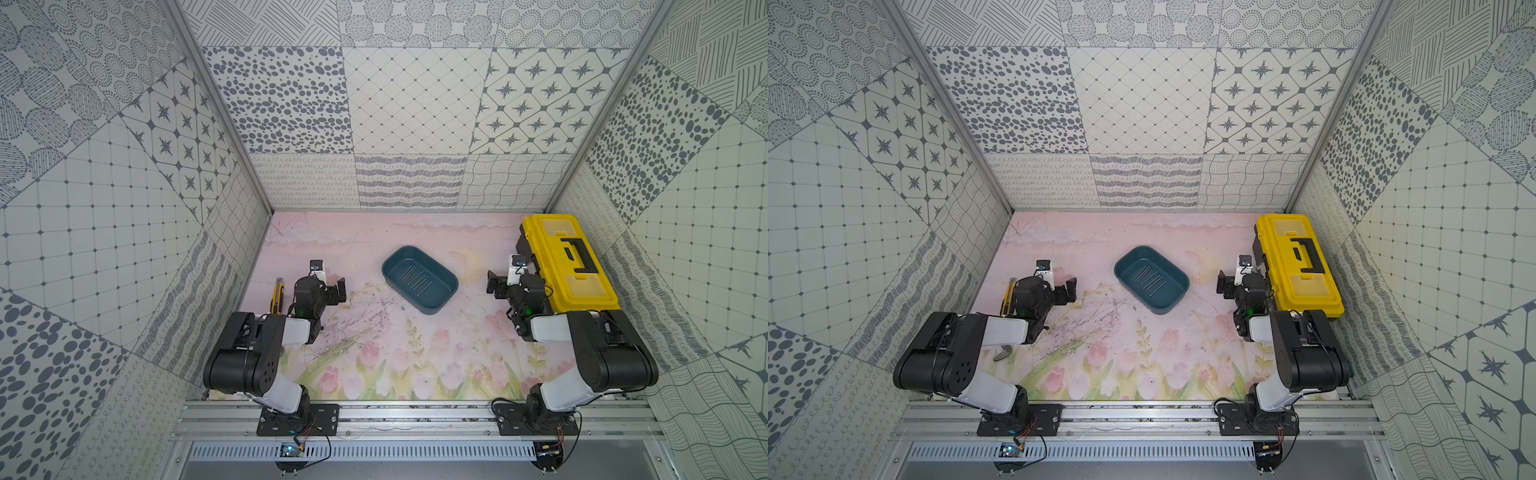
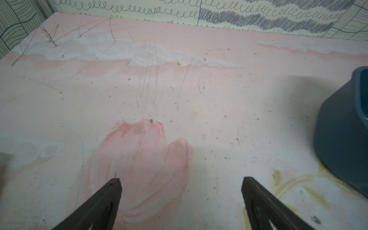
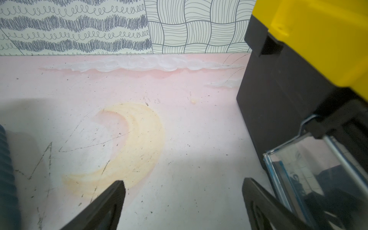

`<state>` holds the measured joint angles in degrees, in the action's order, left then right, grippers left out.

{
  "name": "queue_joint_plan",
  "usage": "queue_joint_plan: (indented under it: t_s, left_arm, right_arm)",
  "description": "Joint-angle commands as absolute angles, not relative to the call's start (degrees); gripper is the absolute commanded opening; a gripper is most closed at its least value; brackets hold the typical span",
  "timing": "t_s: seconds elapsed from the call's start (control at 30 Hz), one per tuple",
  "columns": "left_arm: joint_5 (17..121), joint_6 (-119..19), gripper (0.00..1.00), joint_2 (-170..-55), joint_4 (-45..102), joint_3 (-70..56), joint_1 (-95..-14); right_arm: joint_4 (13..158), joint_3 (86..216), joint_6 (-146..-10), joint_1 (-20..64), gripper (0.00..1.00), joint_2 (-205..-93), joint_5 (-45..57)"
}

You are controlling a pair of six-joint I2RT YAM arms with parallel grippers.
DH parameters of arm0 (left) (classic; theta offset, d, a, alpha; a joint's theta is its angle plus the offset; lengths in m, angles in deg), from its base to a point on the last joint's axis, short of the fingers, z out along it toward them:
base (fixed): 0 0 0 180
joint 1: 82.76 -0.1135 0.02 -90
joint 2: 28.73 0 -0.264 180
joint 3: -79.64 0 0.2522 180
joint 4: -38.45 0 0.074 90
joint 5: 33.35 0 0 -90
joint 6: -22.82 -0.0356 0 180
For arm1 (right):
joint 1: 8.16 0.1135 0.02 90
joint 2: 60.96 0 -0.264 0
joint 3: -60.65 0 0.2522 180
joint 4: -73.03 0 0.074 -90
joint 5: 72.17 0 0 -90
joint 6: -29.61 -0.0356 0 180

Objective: Put the nails on the desktop into the storage box
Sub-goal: Reset both arms

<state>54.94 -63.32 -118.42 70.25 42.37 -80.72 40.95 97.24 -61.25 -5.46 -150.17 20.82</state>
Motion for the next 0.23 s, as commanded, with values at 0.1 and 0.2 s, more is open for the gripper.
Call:
queue_joint_plan:
  t_s: [0.1, 0.2]
  left_arm:
    - [56.1, -63.9, 1.00, -118.7, 71.7, 41.8, -81.2]
    - [56.1, -63.9, 0.99, -118.8, 72.0, 41.9, -81.1]
  right_arm:
    - [39.2, 98.0, -61.8, -5.4, 0.97, -149.9, 20.3]
    - [39.2, 98.1, -61.7, -5.4, 0.97, -149.9, 20.3]
